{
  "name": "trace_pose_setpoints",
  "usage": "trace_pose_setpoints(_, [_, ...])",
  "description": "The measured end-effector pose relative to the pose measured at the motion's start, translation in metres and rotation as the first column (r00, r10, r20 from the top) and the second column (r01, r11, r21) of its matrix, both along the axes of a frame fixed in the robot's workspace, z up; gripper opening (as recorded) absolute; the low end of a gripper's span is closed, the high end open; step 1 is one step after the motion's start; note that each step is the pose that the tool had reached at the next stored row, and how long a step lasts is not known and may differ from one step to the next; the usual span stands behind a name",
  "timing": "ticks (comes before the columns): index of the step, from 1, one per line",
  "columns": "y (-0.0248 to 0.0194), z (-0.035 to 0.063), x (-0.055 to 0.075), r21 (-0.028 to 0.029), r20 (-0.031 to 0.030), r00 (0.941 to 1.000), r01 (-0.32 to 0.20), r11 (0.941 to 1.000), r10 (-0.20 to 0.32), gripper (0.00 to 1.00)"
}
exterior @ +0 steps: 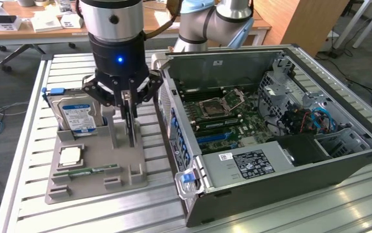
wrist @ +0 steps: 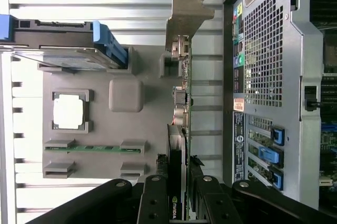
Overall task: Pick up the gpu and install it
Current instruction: 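Pick up the gpu and move the gpu toward the slot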
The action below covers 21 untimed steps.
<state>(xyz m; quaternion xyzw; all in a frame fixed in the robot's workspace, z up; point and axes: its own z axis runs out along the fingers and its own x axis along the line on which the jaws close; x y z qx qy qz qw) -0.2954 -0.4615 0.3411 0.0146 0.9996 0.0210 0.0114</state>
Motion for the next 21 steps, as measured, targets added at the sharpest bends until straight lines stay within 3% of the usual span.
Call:
trace_pose_setpoints(11, [0.0000, 0.0152, 0.000, 0.0001, 0.0001, 1.0000, 0.000, 1.0000, 0.000, 0.26])
trace_pose_setpoints(21, [0.0000, 0.0349, 0.000, 0.0000, 0.0000, 1.0000, 0.000, 1.0000, 0.000, 0.26])
